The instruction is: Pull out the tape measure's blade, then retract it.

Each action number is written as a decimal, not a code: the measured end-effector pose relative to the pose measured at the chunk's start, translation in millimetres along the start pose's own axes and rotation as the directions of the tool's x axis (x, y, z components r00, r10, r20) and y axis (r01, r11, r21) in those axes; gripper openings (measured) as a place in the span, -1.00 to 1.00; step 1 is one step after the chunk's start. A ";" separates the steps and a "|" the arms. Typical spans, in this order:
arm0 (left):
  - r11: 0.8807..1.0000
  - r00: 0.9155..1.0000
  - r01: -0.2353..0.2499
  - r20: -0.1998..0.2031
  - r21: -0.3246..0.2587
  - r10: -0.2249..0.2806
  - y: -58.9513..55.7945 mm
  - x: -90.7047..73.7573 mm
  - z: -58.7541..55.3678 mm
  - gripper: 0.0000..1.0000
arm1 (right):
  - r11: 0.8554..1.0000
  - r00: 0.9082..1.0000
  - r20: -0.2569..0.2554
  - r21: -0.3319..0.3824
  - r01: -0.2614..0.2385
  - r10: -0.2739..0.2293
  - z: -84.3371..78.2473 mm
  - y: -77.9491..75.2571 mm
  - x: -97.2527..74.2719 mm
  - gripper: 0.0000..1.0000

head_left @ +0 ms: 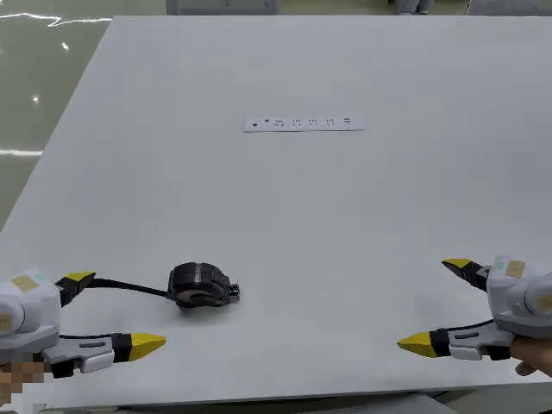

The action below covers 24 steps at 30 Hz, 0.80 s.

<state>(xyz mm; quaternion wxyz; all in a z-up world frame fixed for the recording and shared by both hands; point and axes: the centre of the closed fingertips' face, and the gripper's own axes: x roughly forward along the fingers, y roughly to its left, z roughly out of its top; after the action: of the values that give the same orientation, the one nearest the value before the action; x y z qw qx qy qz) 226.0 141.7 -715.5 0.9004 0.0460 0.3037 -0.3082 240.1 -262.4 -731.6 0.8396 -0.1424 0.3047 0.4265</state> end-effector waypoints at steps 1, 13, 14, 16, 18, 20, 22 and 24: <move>1.000 1.000 -0.001 -0.004 -0.004 0.001 0.6 -0.5 -0.7 1.00 | 1.000 1.000 0.001 -0.002 0.000 0.000 0.4 0.8 -0.5 1.00; 1.000 1.000 -0.006 -0.003 0.012 0.006 4.1 -4.9 -3.4 1.00 | 1.000 1.000 -0.004 -0.014 -0.004 0.004 1.7 3.5 -1.7 1.00; 1.000 1.000 -0.007 -0.002 0.011 0.007 4.5 -4.7 -3.1 1.00 | 1.000 1.000 -0.005 -0.016 -0.002 0.002 1.5 2.8 -1.9 1.00; 1.000 1.000 -0.005 0.001 0.011 0.005 4.3 -4.5 -2.5 1.00 | 1.000 1.000 -0.003 -0.018 -0.001 0.001 1.8 2.1 -1.9 1.00; 1.000 1.000 -0.004 0.011 0.016 0.003 3.8 -4.3 -0.5 1.00 | 0.999 1.000 -0.001 -0.032 0.008 -0.008 3.3 1.3 -2.3 1.00; 1.000 1.000 -0.003 0.009 0.013 0.003 3.9 -4.1 -1.0 1.00 | 0.999 1.000 0.004 -0.035 0.010 -0.010 4.8 -0.5 -2.6 1.00; 1.000 1.000 -0.004 0.010 0.013 0.003 4.0 -3.9 -1.0 1.00 | 0.999 1.000 0.007 -0.037 0.014 -0.014 5.6 -1.5 -2.7 1.00; 1.000 1.000 -0.009 0.005 0.013 0.009 5.2 -2.8 -1.7 1.00 | 0.999 1.000 0.004 -0.038 0.012 -0.012 5.2 -1.2 -2.0 1.00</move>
<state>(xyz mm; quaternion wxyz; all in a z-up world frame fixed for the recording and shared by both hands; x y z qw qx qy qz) 226.3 147.9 -715.8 0.9022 0.0524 0.2991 -0.3063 242.2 -261.8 -726.3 0.8401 -0.1592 0.2941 0.4272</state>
